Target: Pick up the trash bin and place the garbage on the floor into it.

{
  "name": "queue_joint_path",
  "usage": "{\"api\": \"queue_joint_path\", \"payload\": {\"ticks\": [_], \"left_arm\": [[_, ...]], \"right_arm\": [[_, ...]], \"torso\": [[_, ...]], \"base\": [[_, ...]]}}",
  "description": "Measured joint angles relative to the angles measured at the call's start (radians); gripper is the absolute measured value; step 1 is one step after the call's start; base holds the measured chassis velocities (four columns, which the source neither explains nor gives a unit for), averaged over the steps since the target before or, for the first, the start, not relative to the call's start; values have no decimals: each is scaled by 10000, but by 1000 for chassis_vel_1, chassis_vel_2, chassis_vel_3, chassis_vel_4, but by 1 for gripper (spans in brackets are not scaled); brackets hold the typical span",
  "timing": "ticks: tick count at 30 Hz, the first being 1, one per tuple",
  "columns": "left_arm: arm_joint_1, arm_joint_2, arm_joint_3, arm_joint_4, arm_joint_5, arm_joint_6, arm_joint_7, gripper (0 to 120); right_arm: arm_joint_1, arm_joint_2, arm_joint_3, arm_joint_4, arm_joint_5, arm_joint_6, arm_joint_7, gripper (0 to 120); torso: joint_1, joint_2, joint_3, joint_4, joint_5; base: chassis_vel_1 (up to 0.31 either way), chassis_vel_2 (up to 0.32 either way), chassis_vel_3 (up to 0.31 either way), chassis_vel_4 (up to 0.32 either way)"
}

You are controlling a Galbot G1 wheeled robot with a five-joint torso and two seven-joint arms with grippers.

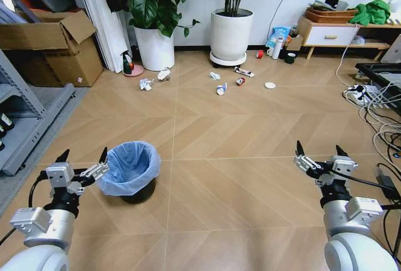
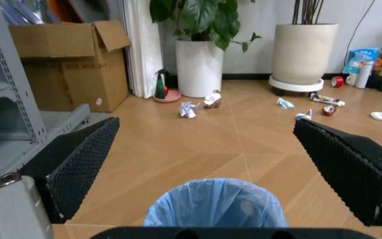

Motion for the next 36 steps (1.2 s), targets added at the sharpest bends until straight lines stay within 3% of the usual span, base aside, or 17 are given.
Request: {"api": "queue_joint_path", "payload": {"ticks": [13, 19, 26, 31, 36], "left_arm": [[-26, 319, -11, 42, -303, 177, -83, 100], [-115, 903, 3, 43, -1067, 683, -412, 100], [-790, 2080, 107, 115, -2724, 2536, -1237, 100], [-1157, 2460, 245, 293, -3447, 3357, -1379, 100], [-1851, 3204, 436, 725, -5086, 4652, -2015, 100]], "right_arm": [[8, -85, -32, -53, 36, -54, 2, 100], [30, -154, -32, -92, 84, -84, 6, 100], [122, -287, -36, -147, 216, -147, 9, 100], [171, -305, -5, -159, 290, -148, 12, 100], [229, -377, -14, -280, 349, -161, 22, 100]], "torso": [[0, 0, 0, 0, 0], [0, 0, 0, 0, 0], [0, 0, 0, 0, 0], [0, 0, 0, 0, 0], [0, 0, 0, 1, -1]], "base": [[0, 0, 0, 0], [0, 0, 0, 0], [0, 0, 0, 0], [0, 0, 0, 0], [0, 0, 0, 0]]}}
